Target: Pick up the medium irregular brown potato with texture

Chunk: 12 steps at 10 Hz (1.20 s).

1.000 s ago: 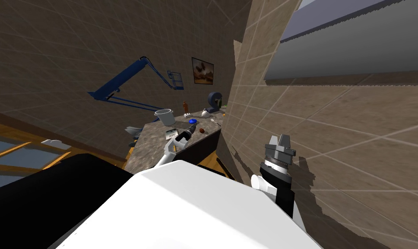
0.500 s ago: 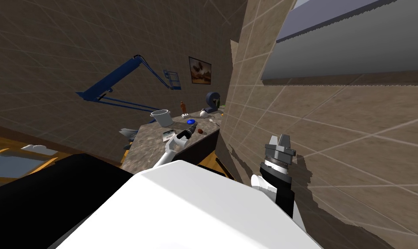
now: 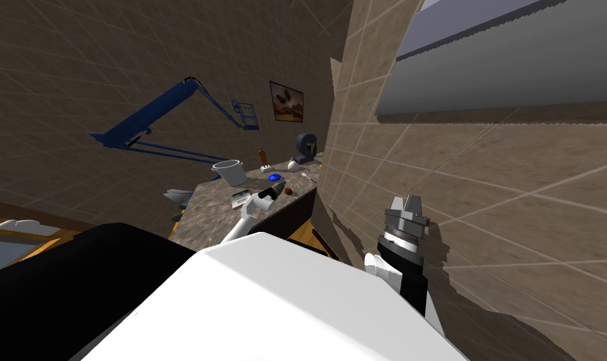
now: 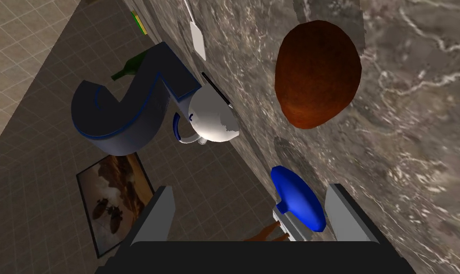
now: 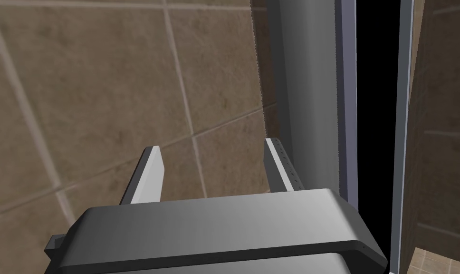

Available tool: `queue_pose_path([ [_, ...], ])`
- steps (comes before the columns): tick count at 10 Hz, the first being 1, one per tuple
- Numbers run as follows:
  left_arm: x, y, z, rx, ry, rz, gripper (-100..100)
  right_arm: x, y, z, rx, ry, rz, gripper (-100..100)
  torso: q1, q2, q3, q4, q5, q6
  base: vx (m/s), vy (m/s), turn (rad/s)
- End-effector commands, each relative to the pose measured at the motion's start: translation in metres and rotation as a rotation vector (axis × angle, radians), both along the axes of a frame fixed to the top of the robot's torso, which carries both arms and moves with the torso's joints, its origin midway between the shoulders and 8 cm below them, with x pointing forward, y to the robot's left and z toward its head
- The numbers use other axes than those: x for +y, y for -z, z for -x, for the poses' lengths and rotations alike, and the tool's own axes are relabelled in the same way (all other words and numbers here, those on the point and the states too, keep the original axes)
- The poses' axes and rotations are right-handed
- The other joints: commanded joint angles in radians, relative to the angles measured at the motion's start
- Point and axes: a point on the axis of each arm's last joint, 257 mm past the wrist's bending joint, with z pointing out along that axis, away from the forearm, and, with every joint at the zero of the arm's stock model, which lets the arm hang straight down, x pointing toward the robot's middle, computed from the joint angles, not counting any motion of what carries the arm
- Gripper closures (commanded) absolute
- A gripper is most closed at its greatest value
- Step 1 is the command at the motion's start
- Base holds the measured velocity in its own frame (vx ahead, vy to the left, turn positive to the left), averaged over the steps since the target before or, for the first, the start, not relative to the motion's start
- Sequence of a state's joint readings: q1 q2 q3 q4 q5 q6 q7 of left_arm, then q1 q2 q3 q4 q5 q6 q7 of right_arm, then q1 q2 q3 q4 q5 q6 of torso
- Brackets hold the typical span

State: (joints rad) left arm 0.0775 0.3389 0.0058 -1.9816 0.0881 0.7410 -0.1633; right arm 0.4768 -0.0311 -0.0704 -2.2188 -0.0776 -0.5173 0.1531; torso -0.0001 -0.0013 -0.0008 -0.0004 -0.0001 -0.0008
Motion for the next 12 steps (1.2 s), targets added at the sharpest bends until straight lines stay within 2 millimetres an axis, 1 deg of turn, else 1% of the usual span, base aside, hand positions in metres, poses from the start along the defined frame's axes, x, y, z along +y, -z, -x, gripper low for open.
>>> queue_pose_path([
  [1, 0.003, 0.007, 0.0, 0.042, -0.006, -0.007, -100, 0.0, 0.0, 0.0, 0.0, 0.0, 0.0, 0, 0.0, 0.0, 0.0, 0.0, 0.0, 0.0, 0.019, 0.004, -0.087],
  [12, 0.024, 0.052, 0.016, 0.291, -0.043, -0.056, -100, 0.0, 0.0, 0.0, 0.0, 0.0, 0.0, 0, 0.001, 0.001, 0.0, 0.0, 0.0, 0.0, 0.013, 0.013, -0.067],
])
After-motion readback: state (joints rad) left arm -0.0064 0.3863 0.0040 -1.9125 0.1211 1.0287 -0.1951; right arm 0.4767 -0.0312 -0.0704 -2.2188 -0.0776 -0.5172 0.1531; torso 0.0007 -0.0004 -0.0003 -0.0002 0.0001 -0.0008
